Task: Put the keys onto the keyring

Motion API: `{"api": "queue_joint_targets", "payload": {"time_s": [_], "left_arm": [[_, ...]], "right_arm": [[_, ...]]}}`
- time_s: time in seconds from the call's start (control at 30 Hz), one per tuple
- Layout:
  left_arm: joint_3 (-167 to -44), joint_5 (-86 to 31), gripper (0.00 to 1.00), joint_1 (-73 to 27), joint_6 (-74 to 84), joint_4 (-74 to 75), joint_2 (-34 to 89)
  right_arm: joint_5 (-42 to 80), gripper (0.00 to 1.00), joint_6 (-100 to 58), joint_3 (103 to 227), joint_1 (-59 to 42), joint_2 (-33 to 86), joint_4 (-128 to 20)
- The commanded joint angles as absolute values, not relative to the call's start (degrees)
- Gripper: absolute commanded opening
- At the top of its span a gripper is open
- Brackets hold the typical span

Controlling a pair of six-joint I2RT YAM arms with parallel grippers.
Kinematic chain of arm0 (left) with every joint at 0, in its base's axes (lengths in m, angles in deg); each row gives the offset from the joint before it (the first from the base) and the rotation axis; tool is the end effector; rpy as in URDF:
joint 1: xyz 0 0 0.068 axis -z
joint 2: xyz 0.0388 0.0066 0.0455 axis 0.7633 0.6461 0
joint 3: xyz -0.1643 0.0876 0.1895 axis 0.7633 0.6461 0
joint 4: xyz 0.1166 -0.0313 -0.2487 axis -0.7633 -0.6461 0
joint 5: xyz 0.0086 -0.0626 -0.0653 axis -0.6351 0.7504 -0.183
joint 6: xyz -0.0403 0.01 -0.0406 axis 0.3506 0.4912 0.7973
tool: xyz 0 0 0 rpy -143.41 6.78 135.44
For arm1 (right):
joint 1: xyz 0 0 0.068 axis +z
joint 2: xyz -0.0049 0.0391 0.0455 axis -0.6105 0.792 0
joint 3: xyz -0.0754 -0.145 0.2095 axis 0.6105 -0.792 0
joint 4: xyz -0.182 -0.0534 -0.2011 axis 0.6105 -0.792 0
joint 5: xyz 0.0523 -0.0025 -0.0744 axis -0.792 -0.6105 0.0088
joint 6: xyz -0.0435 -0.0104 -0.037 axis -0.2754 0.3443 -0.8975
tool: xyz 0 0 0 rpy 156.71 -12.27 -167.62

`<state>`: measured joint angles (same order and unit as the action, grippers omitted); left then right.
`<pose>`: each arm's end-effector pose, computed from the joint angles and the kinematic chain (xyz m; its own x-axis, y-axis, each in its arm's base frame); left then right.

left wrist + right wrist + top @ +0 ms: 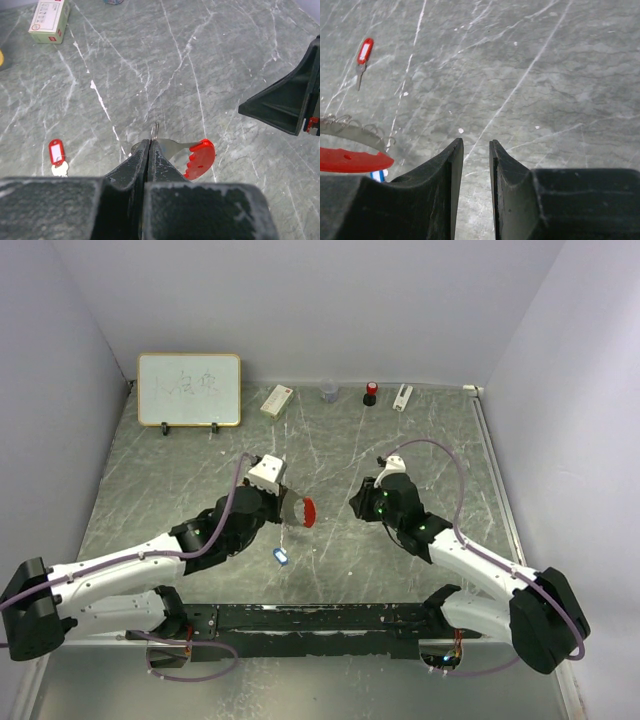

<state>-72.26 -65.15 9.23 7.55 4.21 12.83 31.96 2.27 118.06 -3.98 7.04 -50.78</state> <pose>0.1535 -0.2158 0.2656 -0.2575 0.0215 -0.9660 0.4556 0.8844 -0.1018 0.2099 0.1347 0.1886 -0.6024 0.1955 -0.7739 -0.2053 0.8990 0.3869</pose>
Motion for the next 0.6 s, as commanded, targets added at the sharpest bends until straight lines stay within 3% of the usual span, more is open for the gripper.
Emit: {"api": "queue_joint_targets", "payload": {"time_s": [0.0, 0.33, 0.57], "left_arm": [[-75.03, -69.09, 0.07, 9.1, 9.33, -0.16, 9.21], [-75.9, -74.64, 0.07, 7.95, 10.58, -9.22, 1.71], [-75.09, -75.05, 0.07, 7.39, 11.87, -11.45, -0.56]], "right_arm": [[25.96, 0.28, -2.15, 119.82, -2.85, 8.32, -47.04], [29.07, 0.27, -4.64, 125.69, 11.56, 18.06, -46.98], [31.1, 0.22, 4.73, 129.14, 17.55, 27.11, -47.93]]}}
